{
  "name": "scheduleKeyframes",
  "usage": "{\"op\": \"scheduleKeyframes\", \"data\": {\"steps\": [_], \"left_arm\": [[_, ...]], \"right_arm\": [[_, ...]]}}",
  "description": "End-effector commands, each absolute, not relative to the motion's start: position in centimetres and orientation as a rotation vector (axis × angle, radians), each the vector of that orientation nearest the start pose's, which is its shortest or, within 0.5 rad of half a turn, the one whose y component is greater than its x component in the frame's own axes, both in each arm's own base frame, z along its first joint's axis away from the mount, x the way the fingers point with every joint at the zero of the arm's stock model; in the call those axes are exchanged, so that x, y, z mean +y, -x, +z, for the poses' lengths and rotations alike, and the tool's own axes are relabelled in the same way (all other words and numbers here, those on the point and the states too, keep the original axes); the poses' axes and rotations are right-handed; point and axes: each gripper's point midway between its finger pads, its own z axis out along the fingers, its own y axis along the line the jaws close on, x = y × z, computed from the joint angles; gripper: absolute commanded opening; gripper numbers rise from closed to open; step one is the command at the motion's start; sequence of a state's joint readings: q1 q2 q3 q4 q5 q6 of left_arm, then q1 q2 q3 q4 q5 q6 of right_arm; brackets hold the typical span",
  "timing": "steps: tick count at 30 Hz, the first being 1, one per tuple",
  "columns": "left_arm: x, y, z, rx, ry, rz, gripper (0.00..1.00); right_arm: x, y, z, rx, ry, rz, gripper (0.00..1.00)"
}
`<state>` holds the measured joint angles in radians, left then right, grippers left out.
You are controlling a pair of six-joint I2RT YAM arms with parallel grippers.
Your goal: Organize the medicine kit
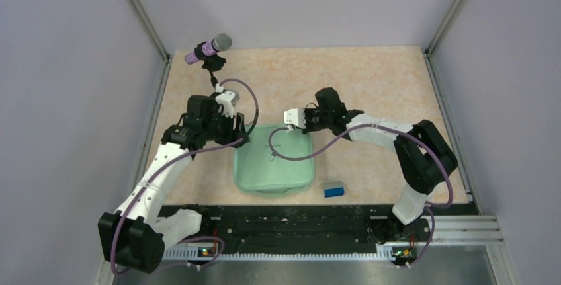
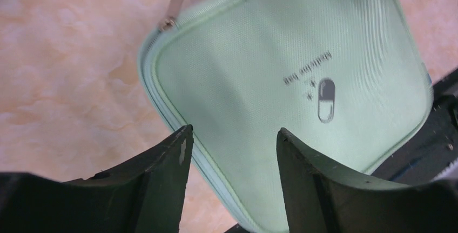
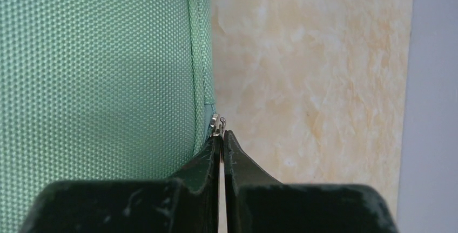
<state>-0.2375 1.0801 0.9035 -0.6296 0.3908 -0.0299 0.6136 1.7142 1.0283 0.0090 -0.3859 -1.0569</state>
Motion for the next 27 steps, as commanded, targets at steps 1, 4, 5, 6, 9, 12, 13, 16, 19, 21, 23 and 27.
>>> {"op": "scheduleKeyframes", "data": {"steps": [1, 4, 5, 6, 9, 12, 13, 16, 19, 21, 23, 27], "left_arm": [[-10.5, -28.9, 17.6, 2.300, -0.189, -0.395, 0.66], [-11.3, -29.5, 16.4, 2.346, -0.126, -0.452, 0.68], [-11.3, -29.9, 16.1, 2.354, -0.093, -0.452, 0.68], [-11.2, -30.5, 15.9, 2.350, -0.069, -0.443, 0.68], [-9.8, -32.6, 15.1, 2.344, -0.015, -0.324, 0.68], [-9.0, -33.5, 13.8, 2.375, 0.019, -0.273, 0.67], [-9.6, -33.4, 13.4, 2.388, 0.004, -0.323, 0.66], [-12.7, -31.7, 12.4, 2.424, -0.072, -0.569, 0.60], [-15.2, -29.6, 12.8, 2.382, -0.119, -0.797, 0.52], [-15.7, -28.4, 12.9, 2.368, -0.100, -0.864, 0.49], [-16.0, -26.9, 13.0, 2.367, -0.106, -0.916, 0.46], [-16.4, -24.1, 13.1, 2.361, -0.086, -1.008, 0.50]], "right_arm": [[32.7, -33.4, 10.2, 1.213, 1.782, 0.353, 0.00], [32.7, -33.3, 10.5, 1.213, 1.775, 0.357, 0.00], [32.6, -33.2, 10.5, 1.215, 1.773, 0.363, 0.00], [32.6, -33.1, 10.5, 1.214, 1.770, 0.368, 0.00], [32.6, -32.8, 10.8, 1.208, 1.763, 0.368, 0.00], [32.4, -32.8, 10.9, 1.209, 1.756, 0.362, 0.00], [32.4, -32.8, 11.0, 1.206, 1.753, 0.362, 0.00], [32.6, -32.8, 11.2, 1.200, 1.742, 0.365, 0.00], [33.0, -33.3, 11.5, 1.190, 1.724, 0.361, 0.00], [33.2, -33.8, 11.6, 1.190, 1.712, 0.354, 0.00], [33.6, -34.2, 11.6, 1.189, 1.703, 0.354, 0.00], [34.5, -34.8, 11.7, 1.190, 1.668, 0.385, 0.00]]}}
